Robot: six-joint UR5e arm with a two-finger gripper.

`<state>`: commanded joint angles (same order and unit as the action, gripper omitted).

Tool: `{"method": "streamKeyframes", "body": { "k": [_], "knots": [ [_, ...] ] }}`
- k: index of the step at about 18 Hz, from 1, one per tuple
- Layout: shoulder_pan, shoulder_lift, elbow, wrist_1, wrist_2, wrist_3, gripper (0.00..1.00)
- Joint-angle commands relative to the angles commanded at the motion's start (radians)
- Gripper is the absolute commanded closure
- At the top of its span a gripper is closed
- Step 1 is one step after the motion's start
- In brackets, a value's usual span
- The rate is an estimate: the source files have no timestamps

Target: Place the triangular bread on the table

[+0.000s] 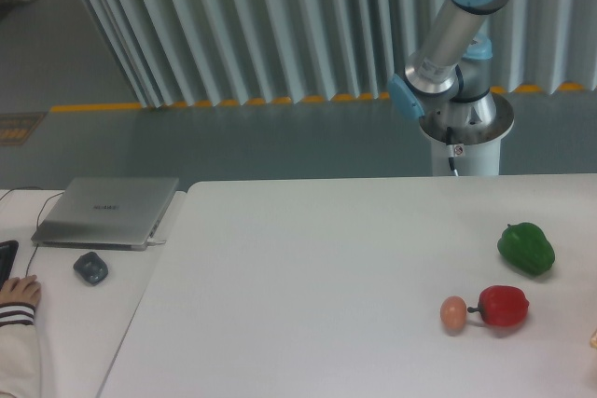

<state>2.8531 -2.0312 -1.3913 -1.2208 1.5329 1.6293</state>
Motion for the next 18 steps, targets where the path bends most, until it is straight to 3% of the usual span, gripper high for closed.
{"method": "streamKeyframes", "body": {
  "k": [3,6,11,13,16,18],
  "knots": [
    [-0.001,0.043,-0.002,-0.023,-0.109,-0.073,1.0],
    [-0.043,0.117,-0.028,-0.04,-0.25,-0.244,1.0],
    [-0.202,0.166,-0.061,-0.036,-0.237,-0.465,1.0],
    [-0.291,0.18,-0.071,-0.034,-0.183,-0.563,1.0],
    [-0.379,0.152,-0.069,-0.023,-0.111,-0.67,1.0],
    [-0.408,0.123,-0.069,0.024,-0.071,-0.703,1.0]
  ]
}}
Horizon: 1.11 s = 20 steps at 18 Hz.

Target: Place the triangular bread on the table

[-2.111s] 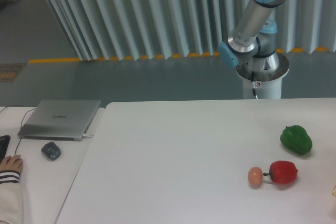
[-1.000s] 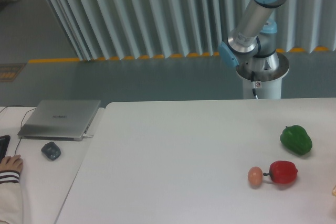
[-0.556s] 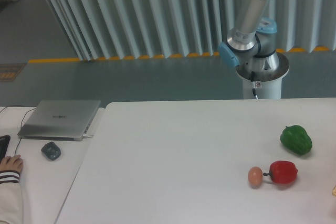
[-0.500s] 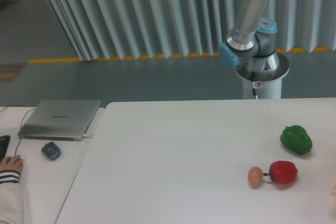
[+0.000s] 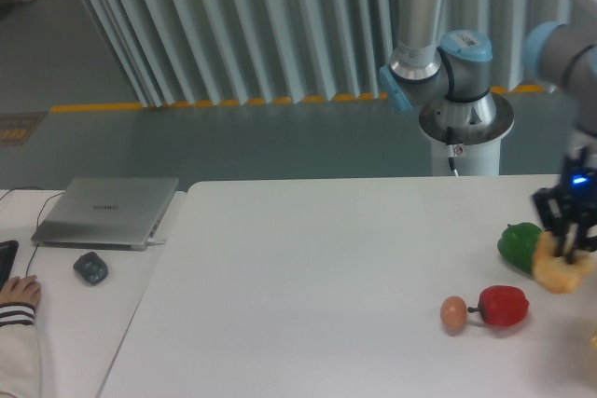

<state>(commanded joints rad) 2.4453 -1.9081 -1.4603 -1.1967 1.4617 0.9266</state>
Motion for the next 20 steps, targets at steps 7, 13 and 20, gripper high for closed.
{"method": "streamKeyframes", "body": {
  "k": [7,13,20],
  "knots": [
    [-0.02,-0.109,0.017,0.087,0.081,-0.006,1.0],
    [-0.008,-0.106,0.018,0.092,0.092,0.003,0.01],
    [-0.011,-0.083,0.017,0.077,0.158,0.093,0.0]
  ]
}}
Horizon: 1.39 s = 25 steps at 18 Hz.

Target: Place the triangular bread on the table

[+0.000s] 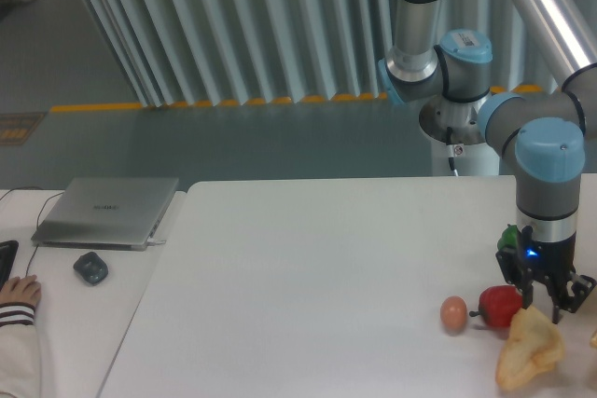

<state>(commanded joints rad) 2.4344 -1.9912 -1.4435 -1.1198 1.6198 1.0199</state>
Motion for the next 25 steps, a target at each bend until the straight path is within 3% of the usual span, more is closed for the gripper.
{"method": "streamKeyframes", "body": {
  "k": [1,2,5,10,14,25],
  "knots": [
    [0.003,0.014,0.0,-0.015,-0.003,0.014,0.0],
    [0.018,0.035,0.005,-0.078,-0.001,0.064,0.0],
    [0.083,0.087,0.028,-0.187,-0.003,0.335,0.0],
    [0.123,0.057,0.09,-0.296,-0.003,0.451,0.0],
    [0.144,0.026,0.13,-0.293,-0.008,0.457,0.0],
    [0.156,0.014,0.13,-0.287,-0.037,0.5,0.0]
  ]
}}
